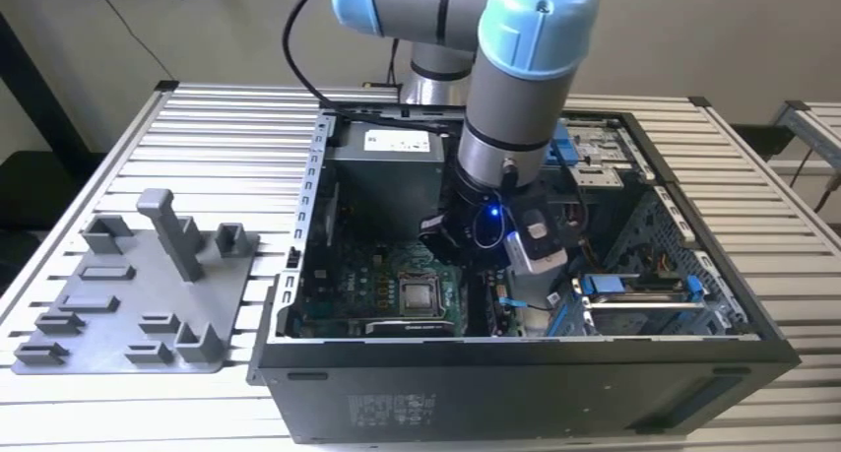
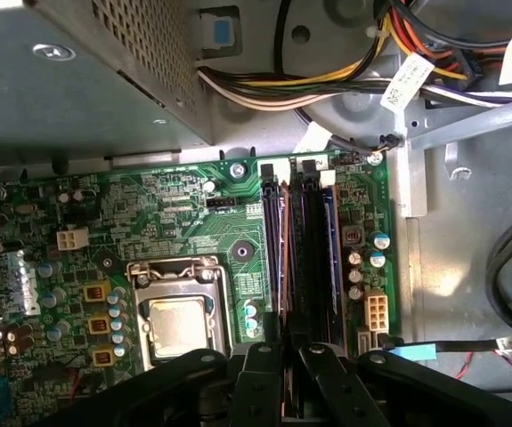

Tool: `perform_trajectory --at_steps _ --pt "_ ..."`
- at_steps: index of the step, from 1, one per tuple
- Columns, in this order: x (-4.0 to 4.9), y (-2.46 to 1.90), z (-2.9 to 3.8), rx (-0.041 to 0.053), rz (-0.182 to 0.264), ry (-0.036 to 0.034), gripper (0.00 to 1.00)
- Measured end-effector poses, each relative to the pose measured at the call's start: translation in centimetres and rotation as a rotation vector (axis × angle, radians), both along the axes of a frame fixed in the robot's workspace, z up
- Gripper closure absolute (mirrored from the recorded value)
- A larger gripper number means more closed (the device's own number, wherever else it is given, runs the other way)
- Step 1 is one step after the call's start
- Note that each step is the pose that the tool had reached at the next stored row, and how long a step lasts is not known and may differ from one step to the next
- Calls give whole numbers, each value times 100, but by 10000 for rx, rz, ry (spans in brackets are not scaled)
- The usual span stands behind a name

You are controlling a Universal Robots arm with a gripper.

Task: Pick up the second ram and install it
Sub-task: 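Insert the second ram into the second slot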

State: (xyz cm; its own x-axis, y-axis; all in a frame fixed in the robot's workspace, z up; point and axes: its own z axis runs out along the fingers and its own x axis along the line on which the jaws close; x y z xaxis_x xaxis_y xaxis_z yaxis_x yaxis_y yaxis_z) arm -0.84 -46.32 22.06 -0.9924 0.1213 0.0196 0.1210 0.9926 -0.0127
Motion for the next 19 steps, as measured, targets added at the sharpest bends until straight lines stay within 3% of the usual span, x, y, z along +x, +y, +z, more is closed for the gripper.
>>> perform_trajectory --at_steps 19 --pt "4 -9 -28 -19 0 17 86"
